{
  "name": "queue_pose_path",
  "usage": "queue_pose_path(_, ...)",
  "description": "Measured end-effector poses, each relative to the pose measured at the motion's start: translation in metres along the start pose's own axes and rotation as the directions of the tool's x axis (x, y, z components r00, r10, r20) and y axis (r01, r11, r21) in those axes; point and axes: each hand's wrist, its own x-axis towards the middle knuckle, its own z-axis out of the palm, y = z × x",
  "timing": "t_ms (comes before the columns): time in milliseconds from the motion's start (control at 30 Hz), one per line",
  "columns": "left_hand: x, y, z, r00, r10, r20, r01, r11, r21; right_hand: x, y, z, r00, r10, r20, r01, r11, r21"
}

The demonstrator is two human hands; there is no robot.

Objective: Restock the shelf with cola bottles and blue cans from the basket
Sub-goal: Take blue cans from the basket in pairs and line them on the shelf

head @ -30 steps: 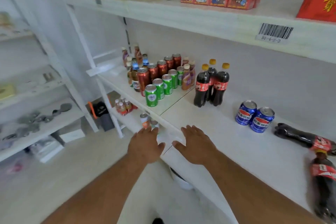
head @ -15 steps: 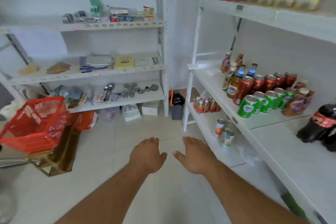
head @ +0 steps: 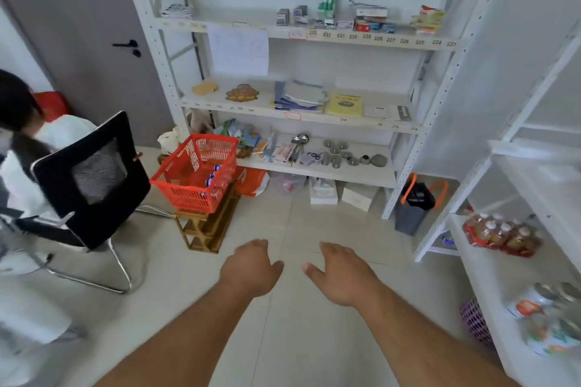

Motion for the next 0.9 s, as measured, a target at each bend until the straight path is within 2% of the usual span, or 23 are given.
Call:
queue_pose_path(233,0.048,-0.022,-0.006,0.993,-0.115,0.018,0.116,0.992,-0.055,0.069,-0.020,-0.008,0.996,-0.071,0.063,0.074,0.996,-0.044)
queue_pose_path(567,0.146,0.003,-0.042,0.971,-0.238,-0.015,0.237,0.971,-0.035,0.189,0.000,-0.051,0.986,-0.147,0.081,0.147,0.989,0.005)
queue_pose_path(900,0.237,-0.025,-0.062,0.941,-0.333,0.055,0.337,0.934,-0.114,0.304,-0.030,-0.073,0.966,-0.205,0.158,0.213,0.977,-0.034)
